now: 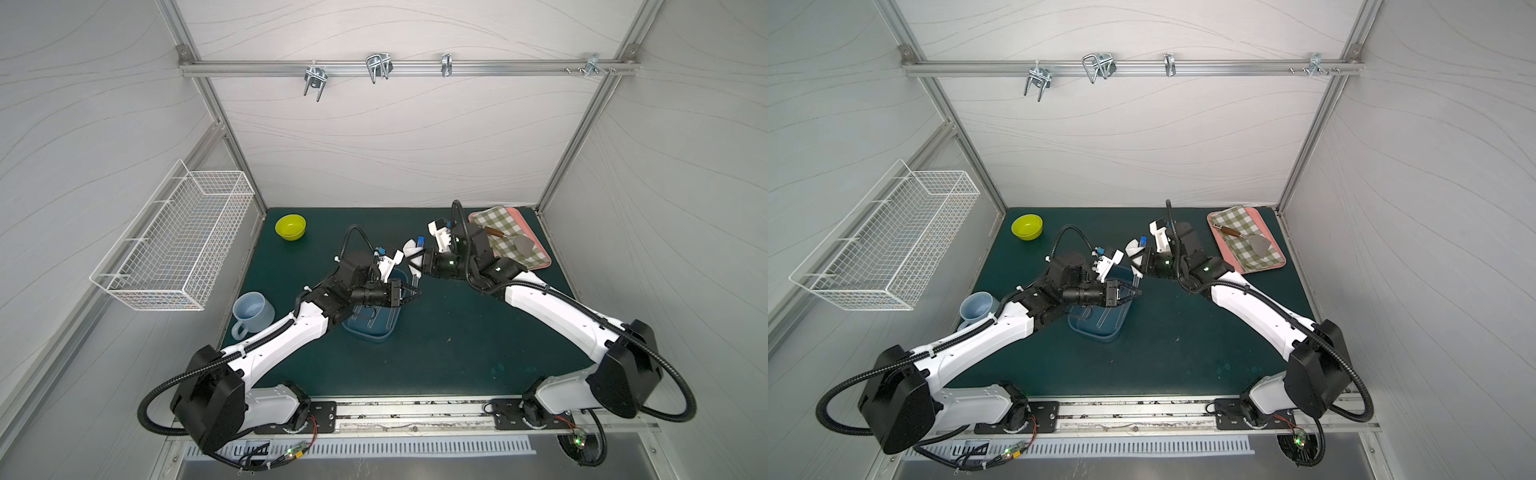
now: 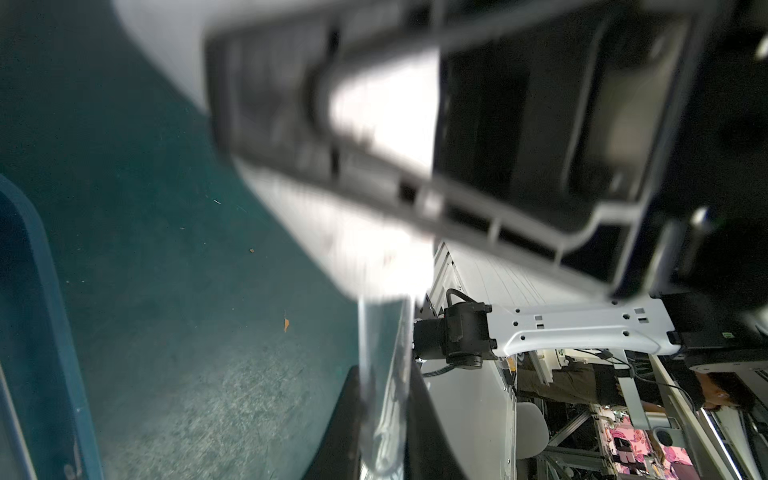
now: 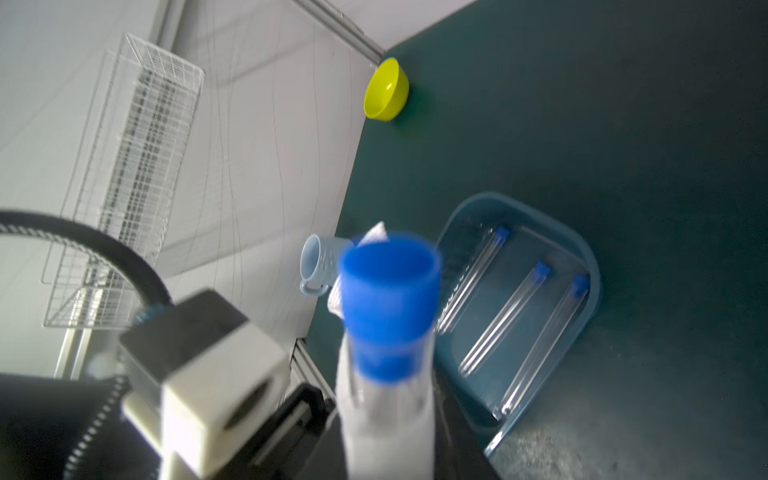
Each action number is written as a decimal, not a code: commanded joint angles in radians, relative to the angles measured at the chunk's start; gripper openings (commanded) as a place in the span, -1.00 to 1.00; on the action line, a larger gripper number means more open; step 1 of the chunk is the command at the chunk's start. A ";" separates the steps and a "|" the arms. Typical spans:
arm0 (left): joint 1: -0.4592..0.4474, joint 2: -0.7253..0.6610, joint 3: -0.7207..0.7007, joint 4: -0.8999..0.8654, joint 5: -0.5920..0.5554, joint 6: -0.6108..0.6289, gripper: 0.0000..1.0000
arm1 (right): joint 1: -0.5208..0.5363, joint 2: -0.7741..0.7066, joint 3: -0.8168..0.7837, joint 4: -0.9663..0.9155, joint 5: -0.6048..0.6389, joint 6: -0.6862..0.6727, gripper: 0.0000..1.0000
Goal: Wipe the exteriors of test tubes
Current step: Wipe the dirt from the test tube.
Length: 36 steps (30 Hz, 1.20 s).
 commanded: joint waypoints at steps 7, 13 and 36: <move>0.005 -0.013 0.019 0.050 0.017 -0.006 -0.80 | -0.066 -0.013 0.057 -0.006 -0.001 -0.028 -0.47; 0.005 -0.024 0.012 0.053 0.014 -0.006 -0.80 | -0.110 0.054 0.142 -0.008 -0.068 -0.041 -0.47; 0.006 -0.044 -0.006 0.053 0.007 -0.009 -0.80 | -0.097 0.052 0.140 -0.020 -0.062 -0.039 -0.47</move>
